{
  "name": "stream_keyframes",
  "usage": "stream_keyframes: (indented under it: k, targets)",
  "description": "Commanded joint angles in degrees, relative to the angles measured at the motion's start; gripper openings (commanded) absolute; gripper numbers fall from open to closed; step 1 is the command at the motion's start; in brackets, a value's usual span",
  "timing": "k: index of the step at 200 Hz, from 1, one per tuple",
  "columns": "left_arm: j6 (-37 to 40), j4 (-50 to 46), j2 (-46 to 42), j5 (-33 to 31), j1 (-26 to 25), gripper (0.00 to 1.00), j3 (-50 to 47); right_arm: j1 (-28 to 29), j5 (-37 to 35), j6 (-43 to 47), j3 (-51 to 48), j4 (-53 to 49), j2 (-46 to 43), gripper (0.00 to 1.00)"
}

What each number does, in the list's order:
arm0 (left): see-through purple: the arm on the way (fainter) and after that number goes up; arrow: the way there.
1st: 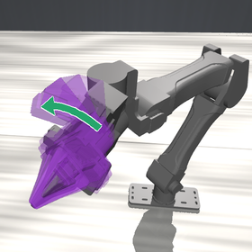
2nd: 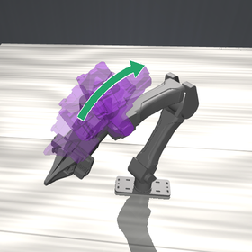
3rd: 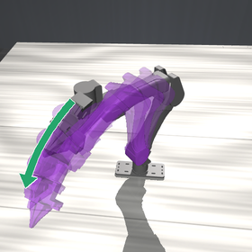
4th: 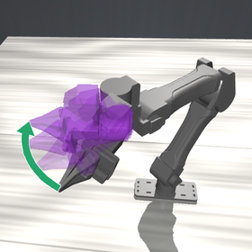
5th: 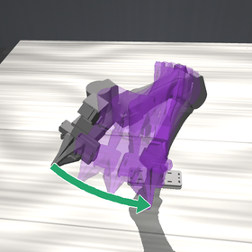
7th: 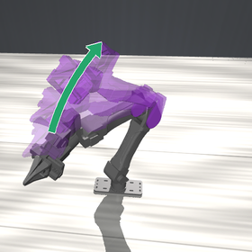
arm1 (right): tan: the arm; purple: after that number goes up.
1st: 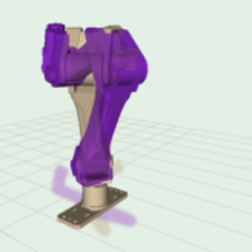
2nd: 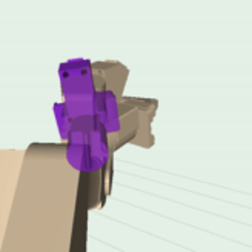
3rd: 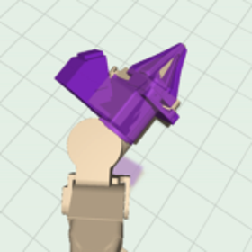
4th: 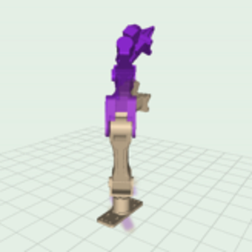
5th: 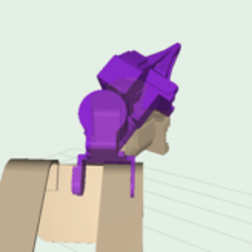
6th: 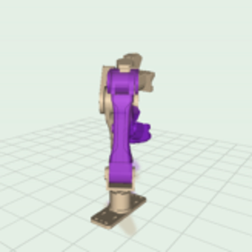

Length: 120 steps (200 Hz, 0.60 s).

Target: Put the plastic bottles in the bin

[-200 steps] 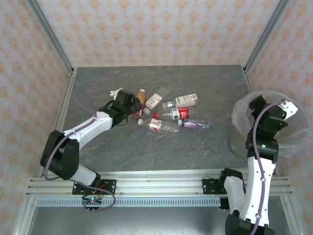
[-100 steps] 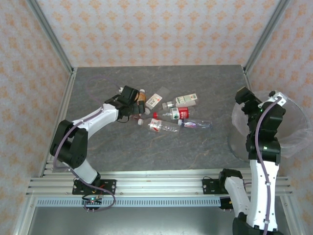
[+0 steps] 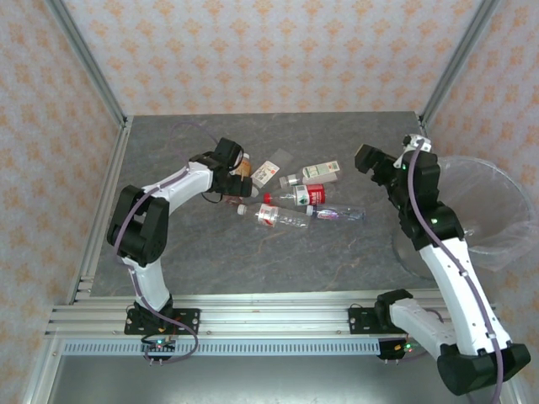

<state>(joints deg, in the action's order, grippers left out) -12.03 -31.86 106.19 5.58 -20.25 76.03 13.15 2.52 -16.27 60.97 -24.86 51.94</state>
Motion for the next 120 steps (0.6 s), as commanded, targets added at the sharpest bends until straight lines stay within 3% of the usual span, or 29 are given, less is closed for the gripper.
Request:
stream_keyframes:
  k: [1,60,120]
  targets:
    - [2.5,-2.7,0.3,-0.7,-0.2,0.93,2.0,2.3,-3.2,0.0,-0.7,5.0,1.0,0.99]
    - [6.3,-6.3,5.5,-1.9,-1.4,0.92,6.3,6.7,-5.5,1.4,-1.6,5.5,4.9,0.99]
    - [8.5,-8.0,8.0,-4.8,-2.1,0.78,9.3,7.1,-5.2,2.6,-3.1,7.2,4.9,0.99]
